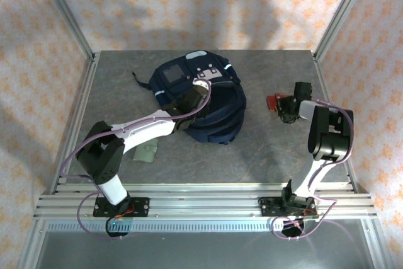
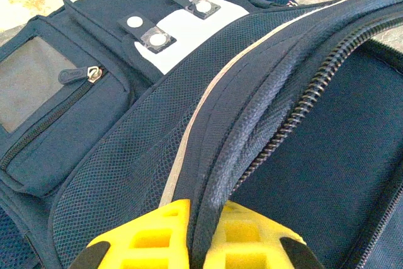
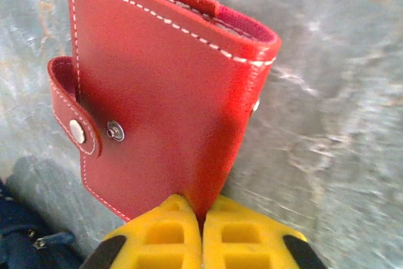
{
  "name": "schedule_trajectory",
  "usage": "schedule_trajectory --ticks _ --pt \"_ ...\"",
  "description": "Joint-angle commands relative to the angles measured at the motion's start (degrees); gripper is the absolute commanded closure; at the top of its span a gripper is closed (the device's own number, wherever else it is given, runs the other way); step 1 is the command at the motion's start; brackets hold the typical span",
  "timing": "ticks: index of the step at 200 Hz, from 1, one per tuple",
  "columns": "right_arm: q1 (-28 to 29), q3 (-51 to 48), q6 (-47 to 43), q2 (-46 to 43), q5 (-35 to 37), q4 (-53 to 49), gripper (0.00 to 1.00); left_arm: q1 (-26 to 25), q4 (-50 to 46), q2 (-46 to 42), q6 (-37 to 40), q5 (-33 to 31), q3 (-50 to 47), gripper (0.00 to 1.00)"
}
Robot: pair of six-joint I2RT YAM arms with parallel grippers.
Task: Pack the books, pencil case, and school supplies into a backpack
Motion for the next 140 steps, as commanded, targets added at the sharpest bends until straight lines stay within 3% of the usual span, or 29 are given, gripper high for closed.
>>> schedule_trajectory --ticks 1,69,140 --pt "0.5 -1.1 -0.9 -0.7 -0.6 1.8 0.99 0.6 -0.1 -2.0 -1.8 -0.3 2.9 0.98" --pt "2.7 -7.7 -5.1 -24.6 -6.3 2.0 1.00 1.6 -3.7 -0.8 -1.8 4.2 9.1 1.00" --pt "15.7 -17.2 -6.2 -40.5 -13.4 0.9 1.00 1.7 -5.9 0.9 -4.0 9.4 14.8 1.00"
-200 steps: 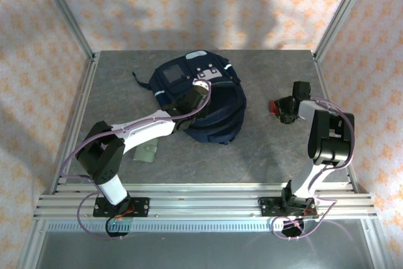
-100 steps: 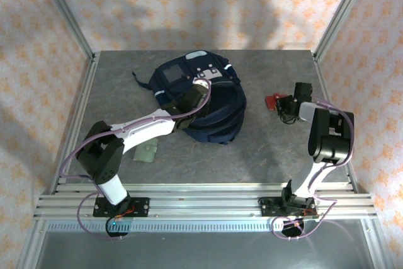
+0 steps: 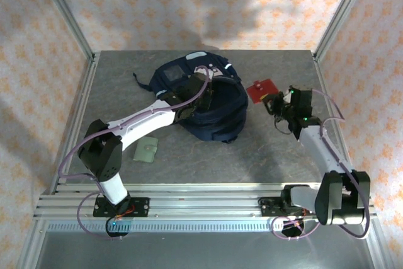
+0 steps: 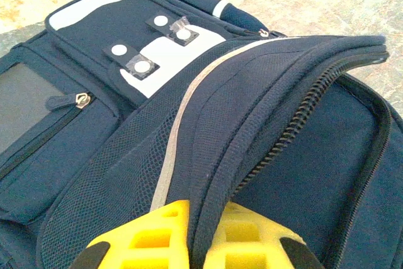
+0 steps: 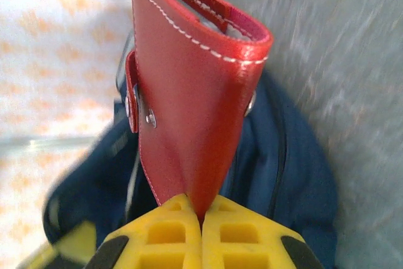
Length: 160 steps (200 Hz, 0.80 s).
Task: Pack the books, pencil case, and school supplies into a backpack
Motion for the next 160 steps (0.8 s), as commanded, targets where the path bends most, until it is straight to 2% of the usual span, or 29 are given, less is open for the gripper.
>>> schedule_trajectory --ticks 1,31,60,137,160 --pt "4.0 -3.1 -0.3 -3.7 -3.6 0.0 1.00 -0.1 3.4 -0.8 -2.5 2.7 3.9 1.00" --pt "11.4 -3.7 2.4 -3.8 -5.0 3.1 1.00 -0.2 3.1 -0.5 -3.3 4.7 4.1 1.00" --pt "14.5 -2.3 5.4 0.0 -4.5 7.7 1.00 -0.5 3.8 -1.0 -3.9 5.4 3.3 1.00" --pt "22.7 12.7 13.2 23.1 -0.5 17.0 1.00 -1.7 4.7 -1.6 -5.7 6.4 3.3 1.00" --pt "24.4 15.2 15.8 28.7 1.2 20.3 0.97 -1.8 5.3 -1.8 -6.5 6.6 2.7 1.00"
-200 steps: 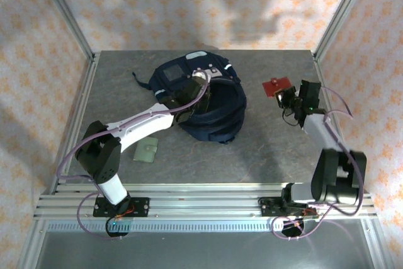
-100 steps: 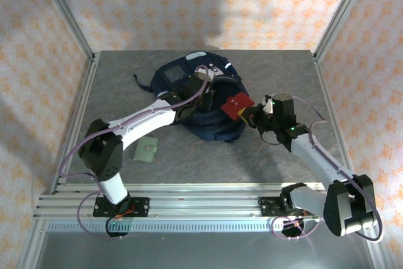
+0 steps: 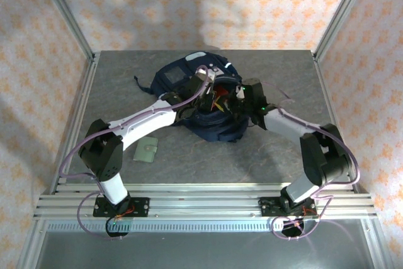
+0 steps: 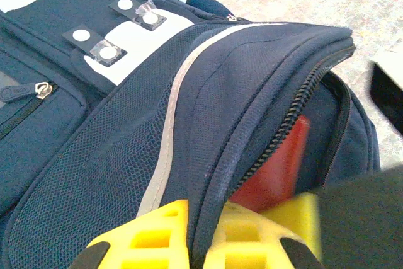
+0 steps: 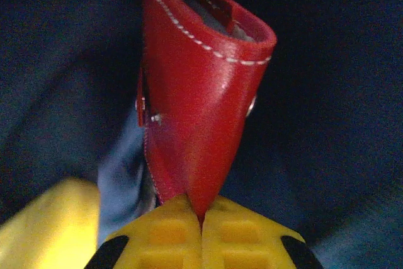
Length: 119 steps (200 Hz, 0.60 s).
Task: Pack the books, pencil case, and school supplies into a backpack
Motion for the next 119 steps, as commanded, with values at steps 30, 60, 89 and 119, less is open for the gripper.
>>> schedule_trajectory --ticks 30,60,89,119 --pt "2.2 3.7 5.8 7.8 3.6 9.9 0.82 -1.1 6.1 -2.4 -2.6 1.2 1.9 1.00" --pt "2.1 2.1 2.3 5.4 4.3 6.7 0.62 -1.0 6.3 -2.7 -2.4 0.4 1.2 1.00" --pt "1.1 -2.9 -1.2 -2.1 5.4 3.3 0.57 -0.9 6.6 -2.9 -2.7 -0.2 0.1 1.00" --pt "-0.1 -7.7 -6.4 -13.4 11.1 -5.7 0.56 -0.9 8.3 -4.3 -4.2 -0.1 -2.7 0.87"
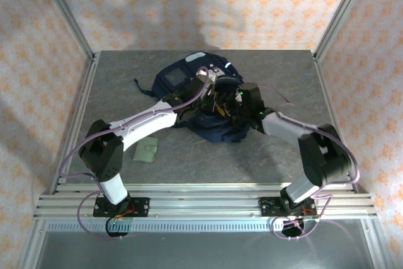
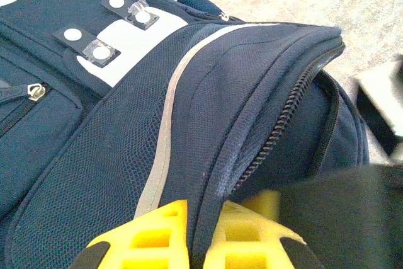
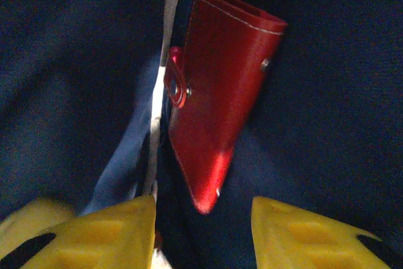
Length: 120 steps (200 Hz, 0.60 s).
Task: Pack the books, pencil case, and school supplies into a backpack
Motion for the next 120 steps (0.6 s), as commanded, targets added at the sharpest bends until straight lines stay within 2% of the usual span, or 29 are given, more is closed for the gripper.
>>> schedule_trajectory --ticks 1,16,59,88,120 --pt "-1.0 -2.5 -6.0 -9.4 5.8 -7.6 0.56 -0.4 6.5 -4.2 -2.1 -0.1 -1.5 0.86" --pt "-1.0 -4.9 -7.8 -15.1 7.9 -10.8 0.54 -0.4 6.7 -5.4 -2.9 0.0 -3.0 0.73" --pt "-0.8 -9.5 -12.4 -28.1 10.1 -15.9 0.52 -0.3 8.7 -14.6 -7.1 -1.1 -12.2 0.57" --pt "1.0 -10.5 -17.1 -30.1 6.6 -14.2 0.52 1.0 5.7 -22.4 -10.0 -4.1 -19.1 0.48" --pt "5.0 -10.4 -20.7 -27.6 2.1 -9.2 0.52 6.5 -0.6 -30.7 -15.3 -7.9 -28.0 0.32"
